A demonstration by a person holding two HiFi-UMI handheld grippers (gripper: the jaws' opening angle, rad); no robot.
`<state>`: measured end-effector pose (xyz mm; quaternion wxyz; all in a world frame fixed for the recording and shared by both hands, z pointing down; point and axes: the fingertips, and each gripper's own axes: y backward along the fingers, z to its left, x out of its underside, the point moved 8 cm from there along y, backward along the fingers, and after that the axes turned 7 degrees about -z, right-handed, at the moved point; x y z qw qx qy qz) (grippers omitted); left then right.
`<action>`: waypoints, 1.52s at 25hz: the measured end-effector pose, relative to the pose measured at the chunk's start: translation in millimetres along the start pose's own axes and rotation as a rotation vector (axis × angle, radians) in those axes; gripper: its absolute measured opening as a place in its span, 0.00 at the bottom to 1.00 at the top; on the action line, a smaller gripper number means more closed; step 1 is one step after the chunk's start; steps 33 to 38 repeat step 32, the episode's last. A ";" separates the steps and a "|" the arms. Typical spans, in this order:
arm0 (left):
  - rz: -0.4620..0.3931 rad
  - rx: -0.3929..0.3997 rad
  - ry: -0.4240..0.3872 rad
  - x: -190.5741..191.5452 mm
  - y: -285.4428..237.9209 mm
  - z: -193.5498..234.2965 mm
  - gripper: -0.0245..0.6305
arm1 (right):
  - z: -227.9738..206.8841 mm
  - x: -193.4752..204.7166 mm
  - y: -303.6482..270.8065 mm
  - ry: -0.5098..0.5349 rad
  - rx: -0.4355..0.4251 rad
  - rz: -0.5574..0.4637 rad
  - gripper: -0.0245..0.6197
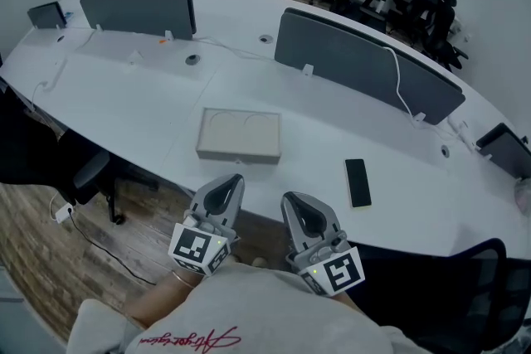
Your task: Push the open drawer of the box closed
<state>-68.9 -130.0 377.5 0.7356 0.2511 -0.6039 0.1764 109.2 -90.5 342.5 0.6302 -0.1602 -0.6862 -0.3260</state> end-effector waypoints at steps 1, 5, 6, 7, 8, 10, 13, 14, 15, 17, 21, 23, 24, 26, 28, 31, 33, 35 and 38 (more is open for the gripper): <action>0.000 -0.004 0.003 0.4 1.4 0.5 0.07 | 0.3 -0.1 -0.6 0.005 -0.004 0.001 0.07; 0.008 -0.008 0.006 5.5 4.2 0.6 0.06 | 1.4 0.7 -0.4 0.016 -0.014 0.004 0.07; 0.010 -0.011 0.008 5.4 4.6 0.1 0.06 | 1.4 1.1 0.1 0.012 -0.013 0.006 0.07; 0.011 -0.015 0.012 5.1 4.8 -0.3 0.06 | 1.2 1.9 1.0 -0.001 -0.007 0.009 0.07; 0.012 -0.019 0.017 5.3 4.9 -0.5 0.06 | 1.2 2.9 1.9 -0.019 0.002 0.012 0.07; 0.013 -0.022 0.020 7.0 5.2 -0.2 0.06 | 1.9 3.2 2.6 -0.029 0.004 0.013 0.07; 0.011 -0.018 0.021 6.9 5.8 -1.1 0.06 | 2.8 0.9 1.9 -0.001 -0.009 0.010 0.07; 0.010 -0.017 0.020 6.3 5.8 -1.7 0.06 | 2.6 0.6 2.0 0.004 -0.009 0.011 0.07; 0.009 -0.016 0.018 5.8 5.7 -2.1 0.06 | 2.7 0.3 2.2 0.000 -0.006 0.009 0.07; 0.008 -0.017 0.020 5.5 6.8 -1.9 0.06 | 4.4 -0.1 2.6 -0.015 -0.001 0.001 0.07; 0.010 -0.023 0.029 6.0 11.0 -2.5 0.06 | 7.9 -0.8 4.2 -0.004 -0.012 0.005 0.07; 0.014 -0.025 0.035 6.4 12.1 -2.5 0.06 | 9.5 -1.9 4.0 -0.019 -0.009 0.002 0.07; 0.018 -0.027 0.037 7.3 13.2 -2.3 0.06 | 10.6 -2.1 4.0 -0.024 -0.009 0.001 0.07; 0.024 -0.033 0.039 9.0 16.7 -2.3 0.06 | 12.8 -1.6 4.6 -0.023 -0.013 0.003 0.07; 0.023 -0.039 0.041 8.9 19.9 -2.1 0.06 | 14.3 -1.5 4.8 -0.008 -0.021 0.007 0.07; 0.021 -0.046 0.040 6.9 23.6 -0.6 0.06 | 16.9 -2.5 3.7 0.028 -0.040 0.010 0.07; 0.020 -0.048 0.038 6.1 24.7 0.0 0.06 | 18.0 -2.8 3.1 0.036 -0.045 0.011 0.07; 0.020 -0.048 0.038 6.1 24.7 0.0 0.06 | 18.0 -2.8 3.1 0.036 -0.045 0.011 0.07; 0.020 -0.048 0.038 6.1 24.7 0.0 0.06 | 18.0 -2.8 3.1 0.036 -0.045 0.011 0.07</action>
